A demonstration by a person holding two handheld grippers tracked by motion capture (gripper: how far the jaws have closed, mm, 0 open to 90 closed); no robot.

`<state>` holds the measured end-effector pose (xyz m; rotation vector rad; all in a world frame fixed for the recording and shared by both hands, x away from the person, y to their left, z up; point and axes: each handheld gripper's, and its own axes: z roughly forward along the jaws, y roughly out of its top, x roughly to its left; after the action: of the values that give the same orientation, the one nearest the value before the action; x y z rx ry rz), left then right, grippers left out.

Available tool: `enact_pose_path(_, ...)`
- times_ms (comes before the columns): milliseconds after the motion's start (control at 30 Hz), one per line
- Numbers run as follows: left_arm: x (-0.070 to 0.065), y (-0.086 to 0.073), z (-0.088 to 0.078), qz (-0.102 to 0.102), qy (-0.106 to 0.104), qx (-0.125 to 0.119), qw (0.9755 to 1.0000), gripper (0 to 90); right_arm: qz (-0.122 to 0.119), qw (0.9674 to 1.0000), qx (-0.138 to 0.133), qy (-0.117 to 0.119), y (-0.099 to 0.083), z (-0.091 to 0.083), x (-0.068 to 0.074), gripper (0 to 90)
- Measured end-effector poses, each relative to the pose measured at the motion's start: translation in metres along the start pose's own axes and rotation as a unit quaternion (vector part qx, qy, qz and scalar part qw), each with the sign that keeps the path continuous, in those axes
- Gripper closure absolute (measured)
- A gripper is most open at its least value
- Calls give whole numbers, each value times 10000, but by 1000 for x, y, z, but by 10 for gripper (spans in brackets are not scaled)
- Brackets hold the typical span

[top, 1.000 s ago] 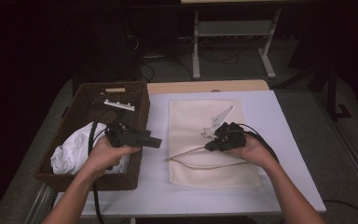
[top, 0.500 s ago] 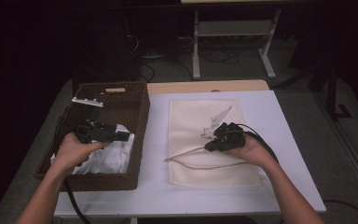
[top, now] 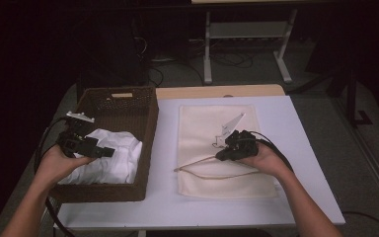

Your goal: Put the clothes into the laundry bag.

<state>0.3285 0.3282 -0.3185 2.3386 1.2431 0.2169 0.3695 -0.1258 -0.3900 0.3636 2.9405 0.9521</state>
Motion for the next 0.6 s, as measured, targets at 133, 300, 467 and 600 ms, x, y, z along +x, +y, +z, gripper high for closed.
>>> enact_pose_path(133,-1,-4,7,257,113,314,9991,153,33,10000,-29,14,0,1,-2,869)
enact_pose_path(300,4,-6,30,386,417,842,9948,142,30,10000,-20,38,0,3,-3,869)
enact_pose_path(467,12,-10,48,401,317,1078,9929,140,62,10000,-44,45,-1,2,-4,868)
enact_pose_path(600,16,-14,61,320,252,1141,9926,242,65,10000,-49,36,-1,3,-4,868)
